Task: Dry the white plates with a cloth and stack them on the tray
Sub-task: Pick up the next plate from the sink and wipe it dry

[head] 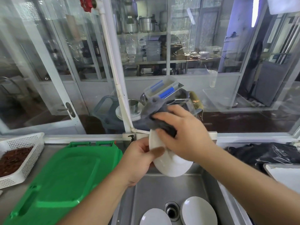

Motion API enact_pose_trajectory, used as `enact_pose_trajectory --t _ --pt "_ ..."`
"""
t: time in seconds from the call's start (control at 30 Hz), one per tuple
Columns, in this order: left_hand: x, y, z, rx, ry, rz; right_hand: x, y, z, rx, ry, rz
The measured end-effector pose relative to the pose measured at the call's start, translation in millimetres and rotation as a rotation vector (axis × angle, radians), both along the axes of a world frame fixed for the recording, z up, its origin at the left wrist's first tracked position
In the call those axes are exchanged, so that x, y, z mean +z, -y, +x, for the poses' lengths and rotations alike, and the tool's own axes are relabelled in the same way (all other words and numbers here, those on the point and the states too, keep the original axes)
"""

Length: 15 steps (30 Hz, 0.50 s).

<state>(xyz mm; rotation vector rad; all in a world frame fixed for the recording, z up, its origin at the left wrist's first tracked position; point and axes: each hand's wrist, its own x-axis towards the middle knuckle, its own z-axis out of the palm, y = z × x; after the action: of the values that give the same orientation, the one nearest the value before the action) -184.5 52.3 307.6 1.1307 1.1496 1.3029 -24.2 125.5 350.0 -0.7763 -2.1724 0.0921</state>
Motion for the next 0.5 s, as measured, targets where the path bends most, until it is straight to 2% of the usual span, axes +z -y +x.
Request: enact_pose_trajectory --t 0.13,0.23,0.3,0.5 --pt "-1.4 0.5 -3.7 -0.006 0.030 0.057 -5.4 11.0 -9.7 0.060 0.144 0.232" --pt "-0.9 1.9 -4.5 -0.025 0.064 0.061 0.8 2.9 -12.0 0.045 0.071 0.258" --pt "0.3 2.7 -4.4 -0.002 0.121 0.055 9.5 -7.5 -11.3 -0.019 -0.049 0.155" --pt "9.7 8.3 -5.2 0.102 0.171 0.110 18.0 -54.7 12.1 -0.259 -0.370 -0.378"
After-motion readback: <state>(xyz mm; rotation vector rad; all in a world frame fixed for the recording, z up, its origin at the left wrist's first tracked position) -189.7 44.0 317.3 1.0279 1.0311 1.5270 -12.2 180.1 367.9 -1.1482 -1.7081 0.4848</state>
